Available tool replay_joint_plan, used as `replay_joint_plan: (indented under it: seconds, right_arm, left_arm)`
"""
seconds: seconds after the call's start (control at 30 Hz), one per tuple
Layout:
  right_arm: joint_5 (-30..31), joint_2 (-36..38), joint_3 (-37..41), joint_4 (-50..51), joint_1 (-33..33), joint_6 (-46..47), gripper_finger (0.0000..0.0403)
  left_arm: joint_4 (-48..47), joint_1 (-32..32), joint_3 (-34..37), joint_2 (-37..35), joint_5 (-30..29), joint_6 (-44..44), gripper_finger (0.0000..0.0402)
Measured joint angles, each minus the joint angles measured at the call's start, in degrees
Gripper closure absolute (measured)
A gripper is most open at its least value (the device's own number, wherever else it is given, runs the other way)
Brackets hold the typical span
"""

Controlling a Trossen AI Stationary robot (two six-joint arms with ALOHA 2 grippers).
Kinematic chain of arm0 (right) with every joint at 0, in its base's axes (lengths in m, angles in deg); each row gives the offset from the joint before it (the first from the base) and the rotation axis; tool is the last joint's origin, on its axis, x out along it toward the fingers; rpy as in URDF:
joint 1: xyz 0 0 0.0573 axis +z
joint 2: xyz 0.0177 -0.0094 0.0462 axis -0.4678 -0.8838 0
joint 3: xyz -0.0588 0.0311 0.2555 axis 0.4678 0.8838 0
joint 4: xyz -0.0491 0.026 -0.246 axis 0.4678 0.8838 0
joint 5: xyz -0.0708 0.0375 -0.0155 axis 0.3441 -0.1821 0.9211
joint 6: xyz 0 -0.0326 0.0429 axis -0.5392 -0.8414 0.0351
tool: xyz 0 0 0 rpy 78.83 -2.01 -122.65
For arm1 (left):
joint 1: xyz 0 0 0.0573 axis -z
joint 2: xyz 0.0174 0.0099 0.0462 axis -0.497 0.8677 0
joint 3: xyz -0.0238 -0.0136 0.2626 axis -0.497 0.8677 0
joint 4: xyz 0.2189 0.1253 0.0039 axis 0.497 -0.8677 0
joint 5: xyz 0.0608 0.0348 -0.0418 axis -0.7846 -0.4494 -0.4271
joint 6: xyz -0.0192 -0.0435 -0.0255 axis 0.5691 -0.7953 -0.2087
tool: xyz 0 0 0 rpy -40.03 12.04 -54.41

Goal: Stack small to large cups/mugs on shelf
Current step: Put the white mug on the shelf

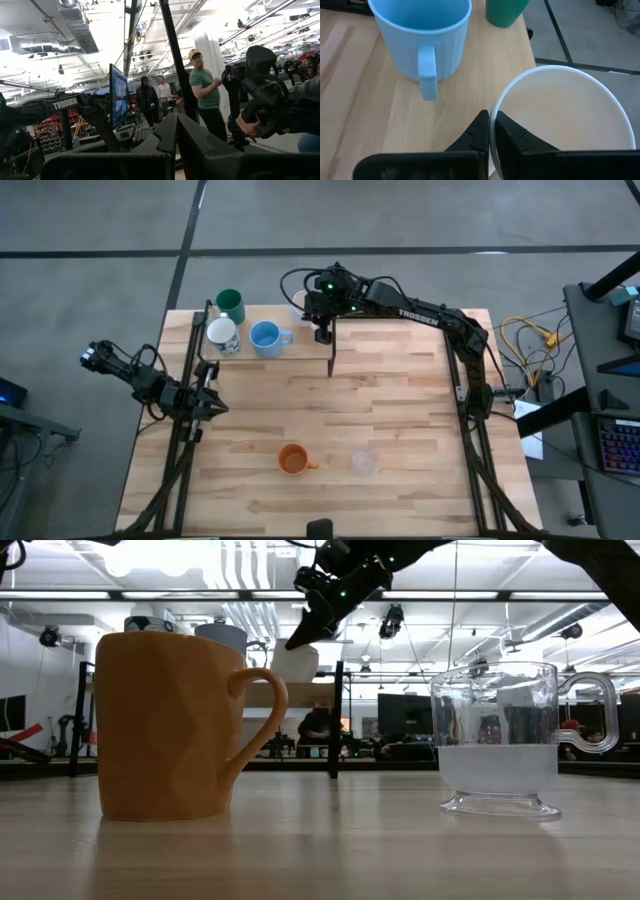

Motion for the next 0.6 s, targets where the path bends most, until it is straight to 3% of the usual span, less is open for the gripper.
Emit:
replay_joint_plan:
  seconds: [0.4,0.6]
  right_arm:
    - [0.0,0.0,0.6,-1.2,0.0,-0.3,0.0386]
    - [0.0,0.0,0.6,-1.3,0.0,-0.2,0.0341]
  left_arm:
    - [0.0,0.0,0.0,0.0,0.0,0.0,0.0402]
    - [0.0,0.0,0.0,0.0,0.0,0.0,0.0402]
